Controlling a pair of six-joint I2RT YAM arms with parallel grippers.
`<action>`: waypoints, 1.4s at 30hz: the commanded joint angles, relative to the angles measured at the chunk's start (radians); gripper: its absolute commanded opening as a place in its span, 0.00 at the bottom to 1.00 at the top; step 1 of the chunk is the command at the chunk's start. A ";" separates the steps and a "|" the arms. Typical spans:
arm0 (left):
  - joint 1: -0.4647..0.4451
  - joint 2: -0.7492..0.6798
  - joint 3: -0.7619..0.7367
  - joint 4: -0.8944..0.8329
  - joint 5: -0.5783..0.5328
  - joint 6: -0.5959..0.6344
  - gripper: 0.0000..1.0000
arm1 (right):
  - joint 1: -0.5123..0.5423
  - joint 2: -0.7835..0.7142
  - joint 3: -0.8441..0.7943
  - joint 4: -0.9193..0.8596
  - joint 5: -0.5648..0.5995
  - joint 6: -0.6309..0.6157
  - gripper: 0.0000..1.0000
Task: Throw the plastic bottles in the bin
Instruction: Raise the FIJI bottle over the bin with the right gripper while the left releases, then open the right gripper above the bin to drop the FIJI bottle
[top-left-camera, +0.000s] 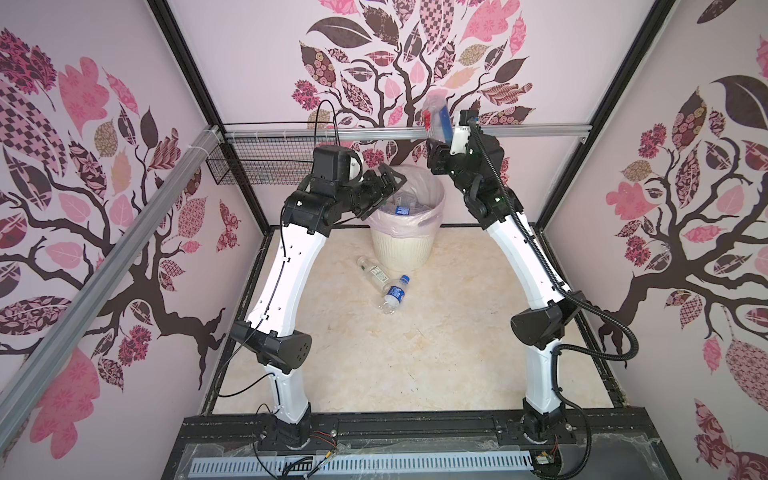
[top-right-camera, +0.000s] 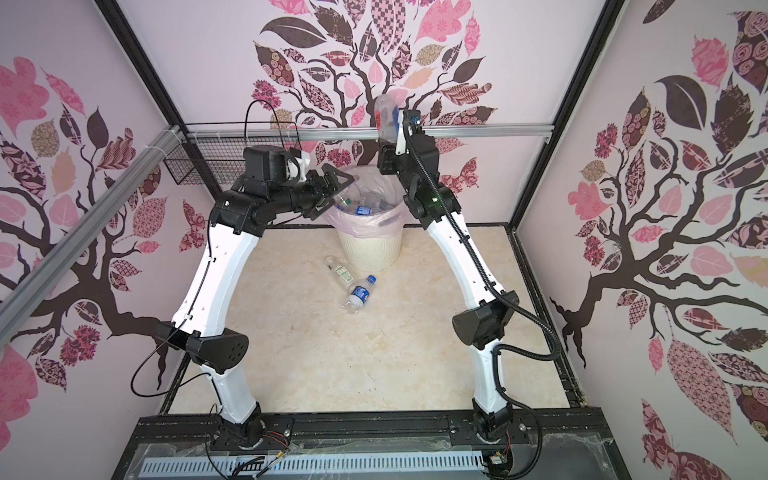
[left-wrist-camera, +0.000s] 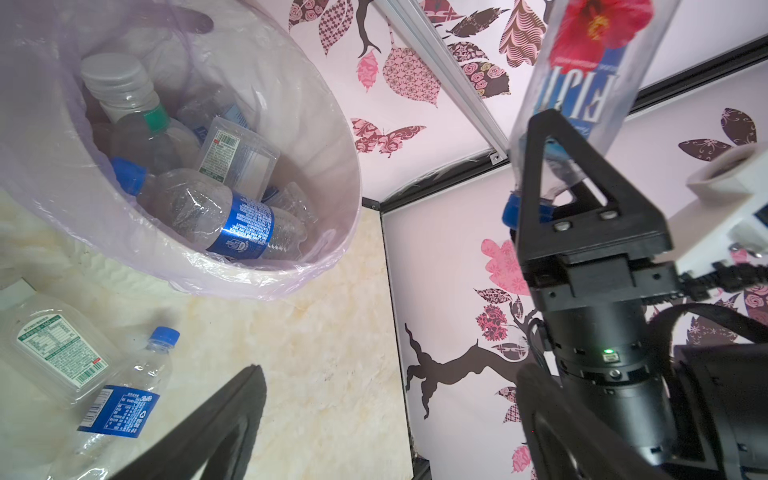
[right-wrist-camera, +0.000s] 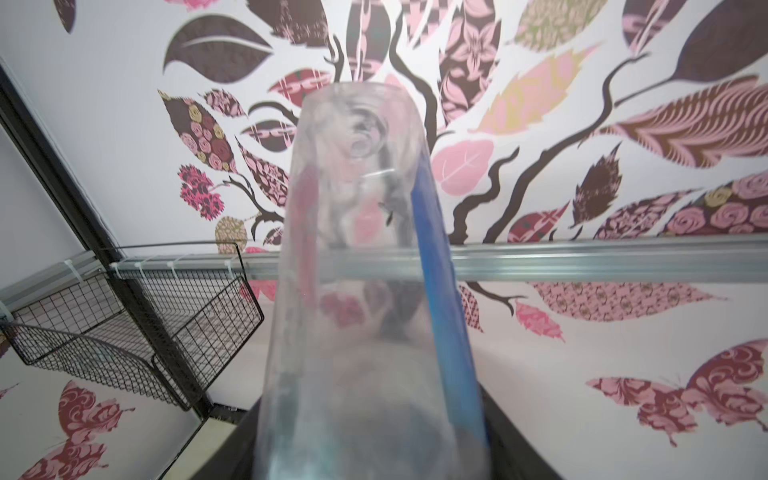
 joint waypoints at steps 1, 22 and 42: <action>0.006 0.010 0.050 -0.013 0.012 0.024 0.97 | -0.002 -0.086 0.021 0.138 0.017 -0.028 0.60; 0.048 0.011 0.036 -0.033 0.038 0.001 0.97 | -0.001 -0.015 0.018 -0.063 0.020 0.173 0.99; 0.048 -0.016 -0.022 -0.058 0.047 -0.075 0.97 | 0.000 -0.098 -0.013 -0.320 -0.025 0.227 1.00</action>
